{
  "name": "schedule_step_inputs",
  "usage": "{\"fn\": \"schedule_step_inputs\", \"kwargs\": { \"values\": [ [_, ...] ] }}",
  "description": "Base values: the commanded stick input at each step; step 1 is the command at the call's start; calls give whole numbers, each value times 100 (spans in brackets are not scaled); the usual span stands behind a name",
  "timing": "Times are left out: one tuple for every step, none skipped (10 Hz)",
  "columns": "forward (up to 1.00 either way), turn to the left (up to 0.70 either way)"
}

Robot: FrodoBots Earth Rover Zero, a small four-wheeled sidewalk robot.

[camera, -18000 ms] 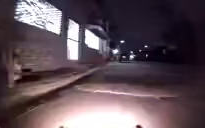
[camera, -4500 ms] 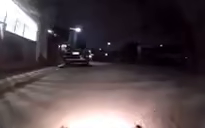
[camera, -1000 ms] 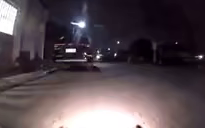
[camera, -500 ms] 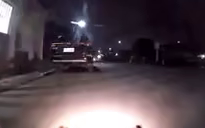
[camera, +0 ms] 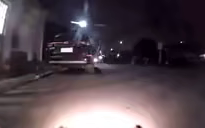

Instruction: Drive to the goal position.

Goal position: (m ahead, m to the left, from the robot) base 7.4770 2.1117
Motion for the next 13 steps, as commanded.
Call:
{"fn": "schedule_step_inputs", "kwargs": {
  "values": [
    [70, 1],
    [70, 0],
    [70, 0],
    [70, 0],
    [70, 0],
    [70, 0],
    [70, -2],
    [70, -4],
    [70, -27],
    [70, -29],
    [70, -16],
    [70, 0],
    [70, 0]
  ]
}}
